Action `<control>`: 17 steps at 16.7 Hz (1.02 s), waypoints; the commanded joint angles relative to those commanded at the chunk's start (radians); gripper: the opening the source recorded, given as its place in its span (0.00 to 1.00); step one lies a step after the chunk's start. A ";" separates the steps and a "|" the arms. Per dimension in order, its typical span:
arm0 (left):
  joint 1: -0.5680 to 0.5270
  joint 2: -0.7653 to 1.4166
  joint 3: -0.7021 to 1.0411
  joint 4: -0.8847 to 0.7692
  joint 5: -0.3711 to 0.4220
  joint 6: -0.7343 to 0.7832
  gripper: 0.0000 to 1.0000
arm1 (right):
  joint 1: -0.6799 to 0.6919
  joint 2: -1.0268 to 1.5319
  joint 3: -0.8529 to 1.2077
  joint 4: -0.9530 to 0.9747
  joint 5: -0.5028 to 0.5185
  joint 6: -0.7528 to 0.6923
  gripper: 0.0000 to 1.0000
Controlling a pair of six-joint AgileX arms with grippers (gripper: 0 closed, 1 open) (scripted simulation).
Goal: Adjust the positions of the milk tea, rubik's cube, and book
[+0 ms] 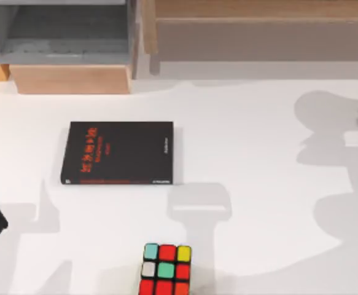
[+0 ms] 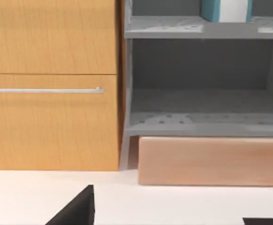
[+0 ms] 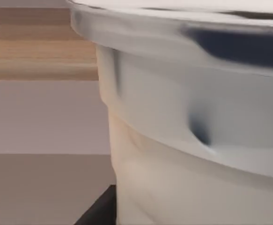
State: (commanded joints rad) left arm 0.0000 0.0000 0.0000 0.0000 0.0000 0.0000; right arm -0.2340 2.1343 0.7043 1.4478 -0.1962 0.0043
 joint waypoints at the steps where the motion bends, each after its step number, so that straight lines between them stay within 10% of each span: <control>1: 0.000 0.000 0.000 0.000 0.000 0.000 1.00 | 0.000 0.015 0.000 0.013 0.000 0.000 0.00; 7: 0.000 0.000 0.000 0.000 0.000 0.000 1.00 | 0.000 0.036 -0.001 0.029 -0.001 0.001 0.00; 17: 0.000 0.000 0.000 0.000 0.000 0.000 1.00 | 0.000 0.036 -0.001 0.029 -0.001 0.001 0.75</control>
State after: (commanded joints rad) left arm 0.0000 0.0000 0.0000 0.0000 0.0000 0.0000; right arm -0.2344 2.1707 0.7030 1.4765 -0.1969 0.0049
